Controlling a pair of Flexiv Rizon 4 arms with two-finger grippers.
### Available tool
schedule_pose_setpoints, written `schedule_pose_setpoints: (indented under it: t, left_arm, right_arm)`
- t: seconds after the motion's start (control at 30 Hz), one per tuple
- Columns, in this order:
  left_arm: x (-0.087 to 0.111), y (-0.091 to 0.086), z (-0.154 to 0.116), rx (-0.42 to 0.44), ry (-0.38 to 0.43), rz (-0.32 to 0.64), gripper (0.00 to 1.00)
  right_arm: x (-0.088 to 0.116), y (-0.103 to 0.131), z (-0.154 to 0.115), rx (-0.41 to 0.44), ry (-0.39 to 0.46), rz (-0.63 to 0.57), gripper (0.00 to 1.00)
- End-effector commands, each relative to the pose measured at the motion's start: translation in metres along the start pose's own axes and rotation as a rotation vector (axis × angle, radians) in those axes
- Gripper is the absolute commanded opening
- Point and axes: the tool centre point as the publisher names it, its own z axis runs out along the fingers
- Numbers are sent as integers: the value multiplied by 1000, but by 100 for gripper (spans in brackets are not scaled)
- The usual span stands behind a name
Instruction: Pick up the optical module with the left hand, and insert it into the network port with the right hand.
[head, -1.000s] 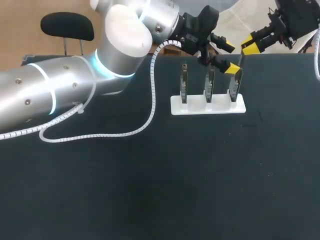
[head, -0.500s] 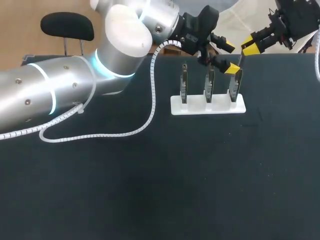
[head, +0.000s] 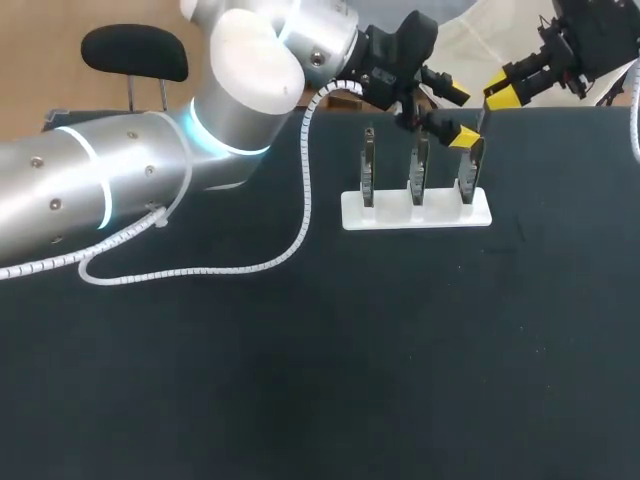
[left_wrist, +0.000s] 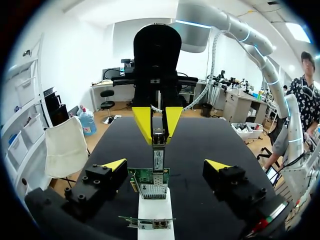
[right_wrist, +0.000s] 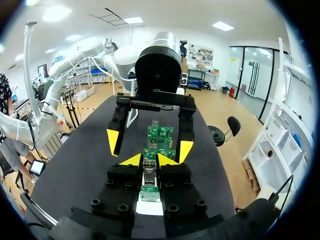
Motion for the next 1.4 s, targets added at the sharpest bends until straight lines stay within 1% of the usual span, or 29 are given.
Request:
schedule_pose_setpoints:
  t: [0.03, 0.63, 0.93, 1.13, 1.4]
  left_arm:
    - [1, -2, 0, -4, -1, 1, 100]
    - [1, -2, 0, -4, -1, 1, 100]
    - [1, -2, 0, -4, -1, 1, 100]
    - [1, -2, 0, -4, -1, 1, 100]
    - [1, -2, 0, -4, -1, 1, 100]
  right_arm:
    - [0, 3, 1, 6, 4, 1, 0]
    - [1, 5, 4, 8, 12, 2, 0]
    - [-5, 3, 0, 10, 6, -18, 0]
    - [-3, 1, 2, 9, 23, -28, 0]
    - [-2, 0, 4, 4, 23, -26, 0]
